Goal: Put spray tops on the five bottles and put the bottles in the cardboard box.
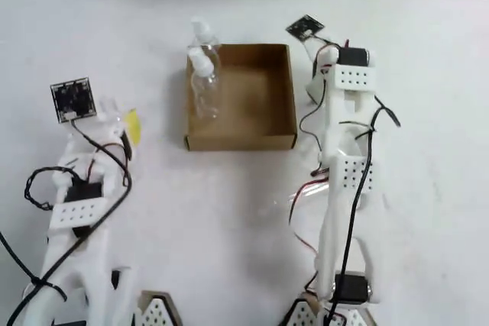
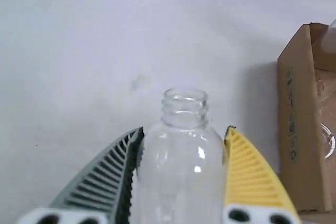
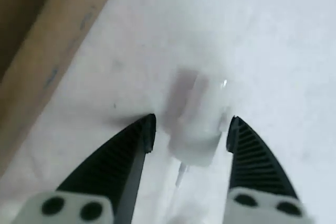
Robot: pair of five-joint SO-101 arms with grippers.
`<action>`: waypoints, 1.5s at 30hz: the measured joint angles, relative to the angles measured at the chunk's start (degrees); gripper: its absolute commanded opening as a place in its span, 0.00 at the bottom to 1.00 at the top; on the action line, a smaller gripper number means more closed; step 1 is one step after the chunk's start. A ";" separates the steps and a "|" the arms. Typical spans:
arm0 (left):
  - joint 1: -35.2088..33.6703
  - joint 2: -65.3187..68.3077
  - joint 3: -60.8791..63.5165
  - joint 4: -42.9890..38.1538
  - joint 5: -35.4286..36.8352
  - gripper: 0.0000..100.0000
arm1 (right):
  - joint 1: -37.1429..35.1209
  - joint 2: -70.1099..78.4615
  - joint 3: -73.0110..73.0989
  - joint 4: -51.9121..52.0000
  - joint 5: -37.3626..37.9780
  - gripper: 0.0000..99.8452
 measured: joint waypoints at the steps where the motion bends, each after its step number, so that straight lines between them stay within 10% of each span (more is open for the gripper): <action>1: 0.00 0.00 0.00 0.00 0.00 0.13 | 0.00 0.00 0.00 0.00 0.00 0.02; 13: 0.00 0.00 0.00 0.00 0.00 0.13 | 1.14 -4.48 -5.54 6.68 2.29 0.02; 28: 0.00 0.00 0.00 0.00 0.00 0.13 | 14.59 -32.18 -13.01 12.75 -18.81 0.02; 45: 3.08 -12.31 0.00 0.00 0.00 0.13 | 17.23 -74.99 41.05 12.75 -19.69 0.02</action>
